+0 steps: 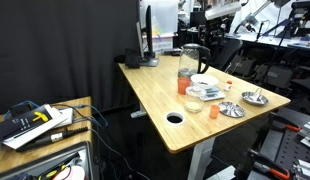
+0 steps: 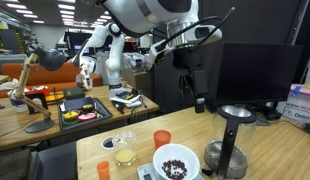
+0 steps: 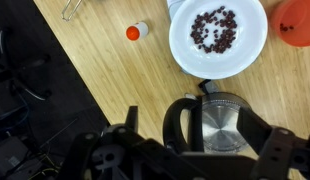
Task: Press the button to open the lid of the kettle
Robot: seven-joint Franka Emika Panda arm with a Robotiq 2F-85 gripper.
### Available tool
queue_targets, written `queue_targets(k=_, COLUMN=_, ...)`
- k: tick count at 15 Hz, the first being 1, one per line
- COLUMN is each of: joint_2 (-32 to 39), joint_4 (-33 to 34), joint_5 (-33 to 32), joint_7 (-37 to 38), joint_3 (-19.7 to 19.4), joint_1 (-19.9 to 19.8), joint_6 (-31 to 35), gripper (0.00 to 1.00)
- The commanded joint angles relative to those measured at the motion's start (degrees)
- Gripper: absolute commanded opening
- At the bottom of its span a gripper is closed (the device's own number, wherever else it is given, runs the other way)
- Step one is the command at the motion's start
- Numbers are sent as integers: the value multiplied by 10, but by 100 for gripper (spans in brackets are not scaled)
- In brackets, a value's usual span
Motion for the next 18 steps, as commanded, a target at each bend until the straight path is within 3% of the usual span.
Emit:
queue_targets(k=1, joint_2=41, joint_4=38, joint_5=9, joint_7=-17, joint_3=-16, joint_1=3, joint_6=35, gripper=100)
queue_targets(k=7, joint_2=127, joint_4=120, joint_5=23, joint_7=-97, joint_3=-45, joint_1=-2, joint_6=54, gripper=100)
queue_targets(k=8, joint_2=109, joint_4=92, joint_5=18, joint_7=-70, joint_3=-53, joint_1=10, joint_6=67, gripper=100)
queue_targets(k=18, joint_2=131, joint_4=118, joint_5=28, joint_7=-97, joint_3=-56, joint_1=7, joint_6=62, gripper=100)
